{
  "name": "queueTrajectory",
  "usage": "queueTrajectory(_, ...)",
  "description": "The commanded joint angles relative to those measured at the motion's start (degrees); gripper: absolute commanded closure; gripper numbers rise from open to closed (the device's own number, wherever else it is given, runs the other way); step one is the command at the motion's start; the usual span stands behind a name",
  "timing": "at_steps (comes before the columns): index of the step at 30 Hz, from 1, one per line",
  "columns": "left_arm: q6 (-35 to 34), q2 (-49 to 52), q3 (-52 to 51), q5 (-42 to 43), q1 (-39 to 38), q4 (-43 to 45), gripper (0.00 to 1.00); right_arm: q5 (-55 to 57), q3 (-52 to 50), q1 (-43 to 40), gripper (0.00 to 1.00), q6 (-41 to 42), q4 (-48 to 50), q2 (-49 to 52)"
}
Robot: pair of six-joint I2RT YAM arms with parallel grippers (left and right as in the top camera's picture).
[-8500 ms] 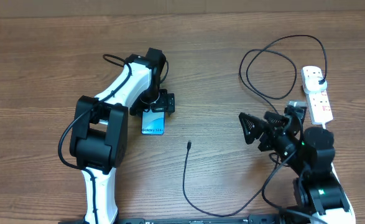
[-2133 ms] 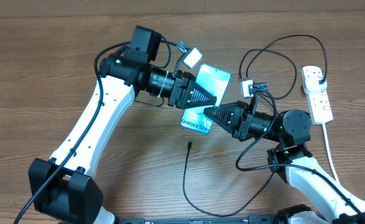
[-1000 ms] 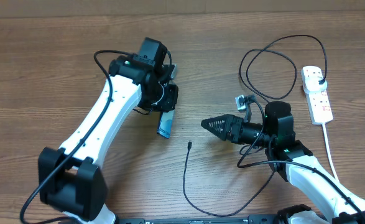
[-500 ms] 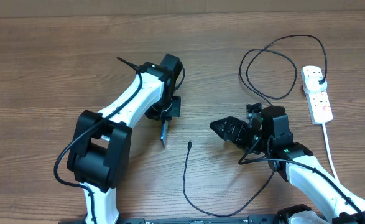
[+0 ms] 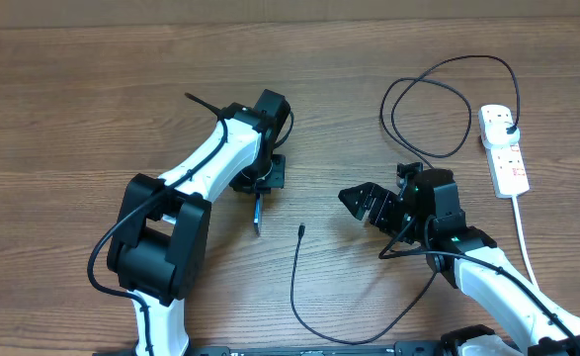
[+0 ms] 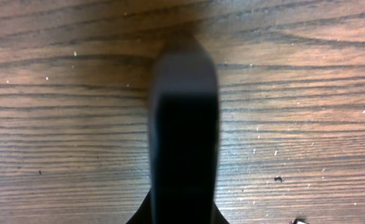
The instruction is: Plug charger to phone and switch on socket
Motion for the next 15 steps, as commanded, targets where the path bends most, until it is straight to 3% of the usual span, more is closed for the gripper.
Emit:
queueTrajectory(1,-1.0,0.3,-2.5,-0.6,-0.7,1.0,0.95,1.1,0.4,-0.2,0.0,-0.5,0.2,-0.2)
queueTrajectory(8,-1.0,0.3,-5.0,-0.6,-0.7,2.6,0.94,1.1,0.4,-0.2,0.0,-0.5,0.2,-0.2)
queueTrajectory(12,-1.0,0.3,-5.2,-0.6,-0.7,2.3,0.85,1.7,0.4,-0.2,0.0,-0.5,0.2,-0.2)
queueTrajectory(15,-1.0,0.3,-5.2,-0.2,-0.7,2.3,0.85,1.7,0.4,-0.2,0.0,-0.5,0.2,-0.2)
